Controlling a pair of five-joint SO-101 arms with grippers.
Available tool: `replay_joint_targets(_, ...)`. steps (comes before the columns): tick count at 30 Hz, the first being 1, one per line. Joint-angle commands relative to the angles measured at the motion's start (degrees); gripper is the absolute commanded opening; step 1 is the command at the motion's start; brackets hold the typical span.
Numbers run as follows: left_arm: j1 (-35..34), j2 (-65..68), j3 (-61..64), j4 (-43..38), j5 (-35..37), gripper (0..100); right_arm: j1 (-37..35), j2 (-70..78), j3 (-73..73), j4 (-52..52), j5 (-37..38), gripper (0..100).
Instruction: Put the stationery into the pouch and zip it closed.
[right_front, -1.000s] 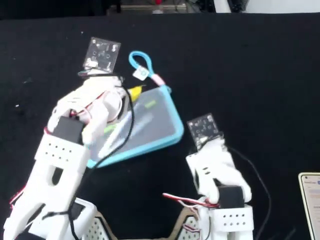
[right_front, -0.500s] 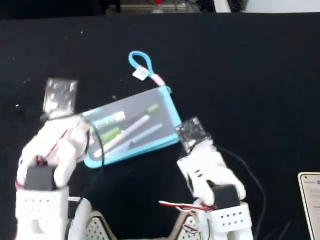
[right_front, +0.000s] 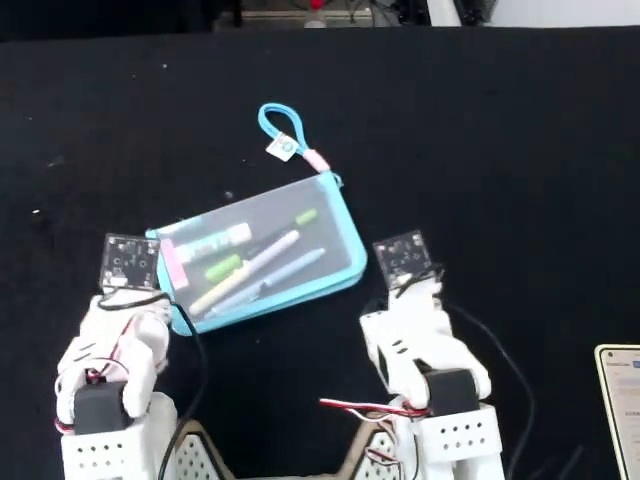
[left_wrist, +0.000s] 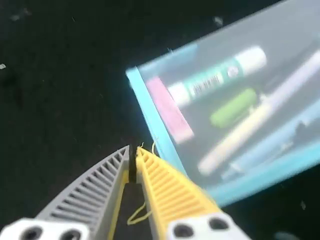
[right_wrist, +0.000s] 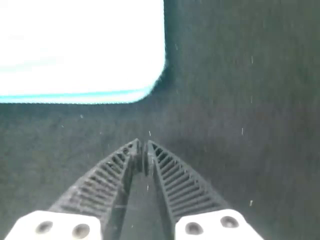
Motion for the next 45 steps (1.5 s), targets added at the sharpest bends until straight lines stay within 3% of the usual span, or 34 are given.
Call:
replay_joint_targets(1, 1.71, -0.7, 1.36, 3.34, -0.26, 3, 1.67, -0.48, 0.04, 2.81, -1.76, 1.1)
replay_joint_targets(7, 1.27, -0.7, 5.85, 3.52, -0.26, 3, 1.93, -0.48, 2.95, 2.73, -1.67, 1.1)
replay_joint_targets(15, -8.13, -0.7, 12.97, 3.25, -0.35, 3, 8.44, -0.48, 5.41, 2.46, -1.41, 1.1)
replay_joint_targets(21, -1.89, -0.79, 13.23, 3.25, 1.58, 3, 8.62, -0.48, 5.49, 2.02, -1.49, 1.1)
replay_joint_targets(27, -0.48, -0.7, 13.23, 1.67, 20.48, 3, 8.62, -0.48, 5.49, 2.02, -1.41, 1.1)
replay_joint_targets(38, -0.4, -0.7, 13.23, 2.9, 20.57, 3, 8.18, -0.92, 5.58, 2.02, -1.41, 1.1)
replay_joint_targets(45, -0.4, -0.7, 13.23, 2.9, 20.57, 3, 8.26, -12.79, 5.58, 2.11, -1.41, 1.1)
